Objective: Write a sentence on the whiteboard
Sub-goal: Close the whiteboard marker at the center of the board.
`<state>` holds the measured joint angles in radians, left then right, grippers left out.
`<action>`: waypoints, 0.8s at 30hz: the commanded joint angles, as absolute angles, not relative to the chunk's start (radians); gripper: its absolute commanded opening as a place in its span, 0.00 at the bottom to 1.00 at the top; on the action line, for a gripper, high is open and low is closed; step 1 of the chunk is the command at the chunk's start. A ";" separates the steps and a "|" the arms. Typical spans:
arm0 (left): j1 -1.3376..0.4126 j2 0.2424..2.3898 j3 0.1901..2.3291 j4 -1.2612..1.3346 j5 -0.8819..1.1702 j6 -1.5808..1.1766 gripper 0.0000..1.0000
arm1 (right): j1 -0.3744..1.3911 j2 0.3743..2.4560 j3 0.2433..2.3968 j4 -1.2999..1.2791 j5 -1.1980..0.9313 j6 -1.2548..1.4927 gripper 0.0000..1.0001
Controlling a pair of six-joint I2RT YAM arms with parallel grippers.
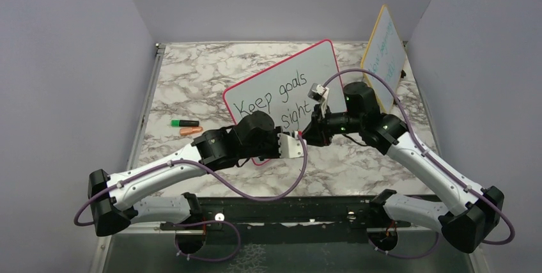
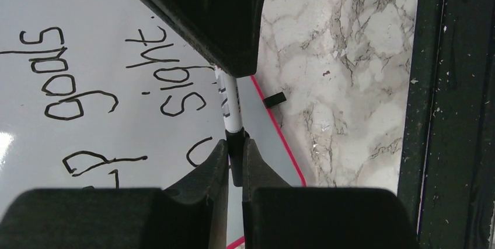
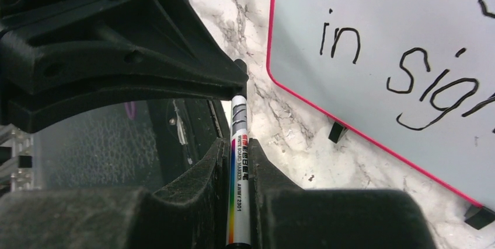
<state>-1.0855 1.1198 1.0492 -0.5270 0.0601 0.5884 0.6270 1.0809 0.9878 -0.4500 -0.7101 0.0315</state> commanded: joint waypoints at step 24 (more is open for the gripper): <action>-0.947 1.050 1.090 -0.568 0.342 0.617 0.55 | 0.646 1.014 0.931 -0.426 -0.629 -0.084 0.00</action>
